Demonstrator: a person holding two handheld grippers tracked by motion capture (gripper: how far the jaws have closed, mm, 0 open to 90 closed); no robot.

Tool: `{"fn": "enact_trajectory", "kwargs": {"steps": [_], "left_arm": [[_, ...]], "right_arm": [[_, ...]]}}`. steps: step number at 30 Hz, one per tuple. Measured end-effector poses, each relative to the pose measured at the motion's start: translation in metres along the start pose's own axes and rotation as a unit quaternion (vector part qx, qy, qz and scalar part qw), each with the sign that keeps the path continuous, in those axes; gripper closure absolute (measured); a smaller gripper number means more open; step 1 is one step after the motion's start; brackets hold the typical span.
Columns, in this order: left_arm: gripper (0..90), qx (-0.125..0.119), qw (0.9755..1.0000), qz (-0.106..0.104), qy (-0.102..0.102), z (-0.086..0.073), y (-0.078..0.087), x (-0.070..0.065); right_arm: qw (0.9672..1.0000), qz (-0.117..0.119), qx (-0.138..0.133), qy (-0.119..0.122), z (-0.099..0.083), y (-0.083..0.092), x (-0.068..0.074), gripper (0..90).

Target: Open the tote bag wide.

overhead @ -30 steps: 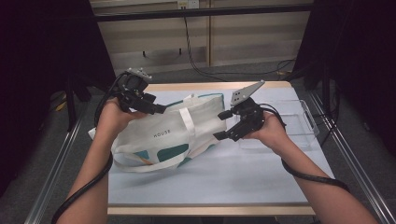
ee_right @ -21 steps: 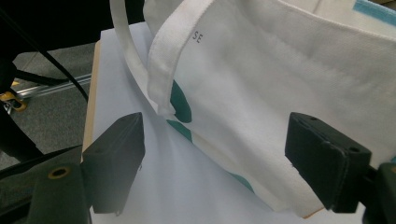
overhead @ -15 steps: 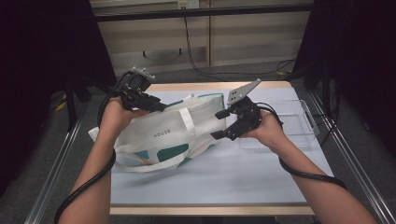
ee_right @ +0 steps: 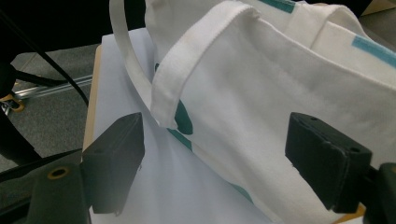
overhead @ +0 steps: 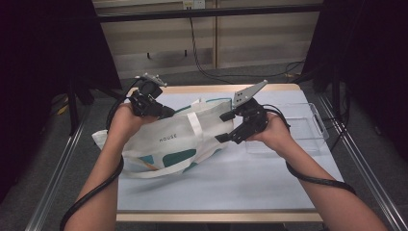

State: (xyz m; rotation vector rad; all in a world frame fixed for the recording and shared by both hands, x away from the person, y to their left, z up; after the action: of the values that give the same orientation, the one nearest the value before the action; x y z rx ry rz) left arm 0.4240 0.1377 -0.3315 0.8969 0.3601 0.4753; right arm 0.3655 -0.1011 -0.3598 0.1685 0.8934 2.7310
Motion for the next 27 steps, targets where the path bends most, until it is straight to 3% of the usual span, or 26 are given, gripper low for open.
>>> {"fn": "enact_trajectory", "kwargs": {"steps": [12, 20, 25, 27], "left_arm": [[87.7, 0.002, 0.9999, -0.006, -0.015, 0.000, -0.002, -0.010], [87.7, 0.013, 0.9992, -0.015, -0.036, 0.004, -0.006, -0.021], [87.6, 0.010, 0.9992, -0.018, -0.035, 0.006, -0.010, -0.025], [87.6, 0.017, 0.9987, -0.018, -0.045, 0.006, -0.011, -0.026]], "right_arm": [[1.0000, -0.008, 0.000, 0.004, 0.003, 0.000, -0.001, 18.2], [0.9999, -0.011, 0.002, 0.008, 0.005, -0.002, -0.002, 17.4], [0.9998, -0.018, 0.003, 0.011, 0.005, -0.003, -0.004, 15.5], [0.9997, -0.019, 0.003, 0.014, 0.005, -0.003, -0.004, 15.2]]}}
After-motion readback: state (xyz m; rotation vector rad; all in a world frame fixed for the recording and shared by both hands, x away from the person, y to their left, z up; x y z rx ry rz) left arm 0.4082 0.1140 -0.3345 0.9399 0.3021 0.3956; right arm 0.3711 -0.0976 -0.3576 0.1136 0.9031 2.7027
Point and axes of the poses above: each handheld gripper's, and its own axes: y roughly backward along the jaws, z roughly out of its top, x roughly to its left, the point moved 5 cm from there along -y, roughly forward along the jaws, and after that the axes turned 4 degrees about y, right-handed, at the moved point
